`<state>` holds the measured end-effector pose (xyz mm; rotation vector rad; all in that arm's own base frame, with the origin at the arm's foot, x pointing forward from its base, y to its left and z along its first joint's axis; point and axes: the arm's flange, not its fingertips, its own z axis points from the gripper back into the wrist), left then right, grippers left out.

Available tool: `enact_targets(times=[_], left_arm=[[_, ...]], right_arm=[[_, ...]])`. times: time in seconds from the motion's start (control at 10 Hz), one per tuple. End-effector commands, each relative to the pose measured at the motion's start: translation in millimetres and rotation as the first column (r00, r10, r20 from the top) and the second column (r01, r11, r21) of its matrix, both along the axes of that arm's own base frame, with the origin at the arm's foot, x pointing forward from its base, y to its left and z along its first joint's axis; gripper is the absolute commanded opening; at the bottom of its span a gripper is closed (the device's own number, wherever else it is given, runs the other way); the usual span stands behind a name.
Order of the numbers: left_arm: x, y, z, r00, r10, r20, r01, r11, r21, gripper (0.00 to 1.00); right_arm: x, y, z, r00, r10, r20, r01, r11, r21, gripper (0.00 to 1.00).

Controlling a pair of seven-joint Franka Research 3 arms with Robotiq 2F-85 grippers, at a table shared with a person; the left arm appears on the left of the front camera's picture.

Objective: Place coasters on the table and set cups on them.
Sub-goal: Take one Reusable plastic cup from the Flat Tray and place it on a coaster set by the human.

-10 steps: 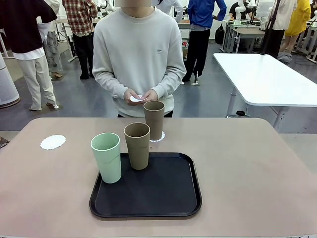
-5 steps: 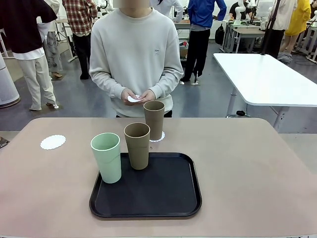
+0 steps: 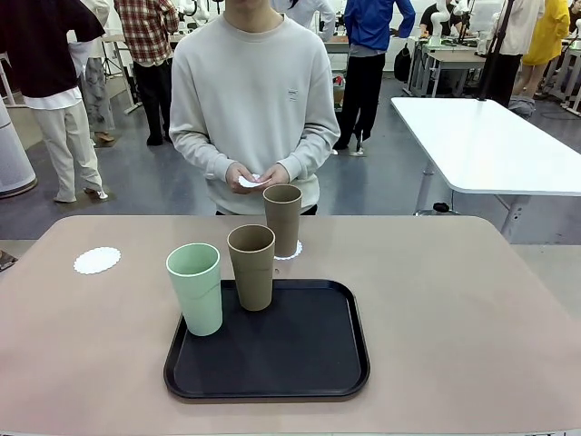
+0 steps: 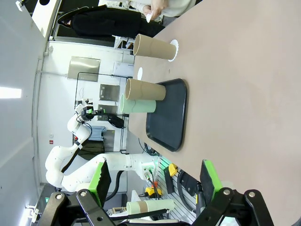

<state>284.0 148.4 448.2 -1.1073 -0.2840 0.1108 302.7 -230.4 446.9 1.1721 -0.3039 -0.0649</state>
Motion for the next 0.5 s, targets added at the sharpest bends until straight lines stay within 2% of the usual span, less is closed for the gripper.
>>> enact_targets(times=[0.0,0.4], left_arm=[[0.3,0.0,-0.8,1.0,-0.008,0.019,0.008,1.0,-0.008,1.0],[0.3,0.0,-0.8,1.0,-0.008,0.019,0.008,1.0,-0.008,1.0]], right_arm=[[-1.0,-1.3,0.1,1.0,0.005,-0.008,-0.005,1.0,-0.006,1.0],[-1.0,-1.3,0.1,1.0,0.005,-0.008,-0.005,1.0,-0.006,1.0]])
